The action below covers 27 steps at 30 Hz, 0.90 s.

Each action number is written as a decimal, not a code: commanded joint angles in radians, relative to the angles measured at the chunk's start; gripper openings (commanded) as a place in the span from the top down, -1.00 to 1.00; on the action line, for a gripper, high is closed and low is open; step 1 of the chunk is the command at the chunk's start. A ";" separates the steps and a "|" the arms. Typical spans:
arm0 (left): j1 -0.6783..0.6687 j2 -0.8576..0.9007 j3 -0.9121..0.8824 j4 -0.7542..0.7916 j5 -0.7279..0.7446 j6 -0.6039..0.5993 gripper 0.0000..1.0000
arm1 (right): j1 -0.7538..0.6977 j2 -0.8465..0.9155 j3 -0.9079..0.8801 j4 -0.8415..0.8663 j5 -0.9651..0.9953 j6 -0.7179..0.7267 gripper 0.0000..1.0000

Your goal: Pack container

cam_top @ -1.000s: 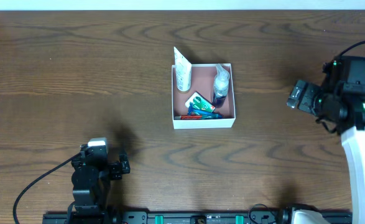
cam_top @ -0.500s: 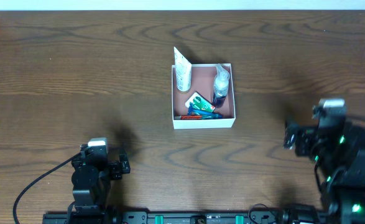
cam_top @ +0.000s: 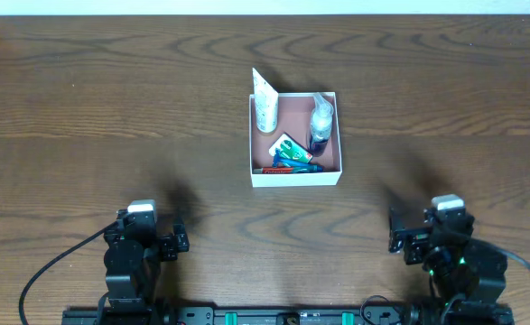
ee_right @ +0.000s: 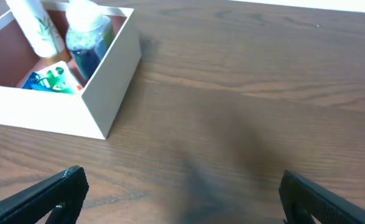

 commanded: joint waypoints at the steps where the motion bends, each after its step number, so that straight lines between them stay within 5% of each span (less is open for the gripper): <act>1: 0.005 -0.002 -0.014 -0.002 -0.001 -0.002 -0.96 | -0.006 -0.084 -0.053 0.005 -0.038 -0.012 -0.98; 27: 0.005 -0.002 -0.014 -0.002 -0.001 -0.001 -0.96 | 0.000 -0.085 -0.143 0.072 -0.047 -0.010 -0.98</act>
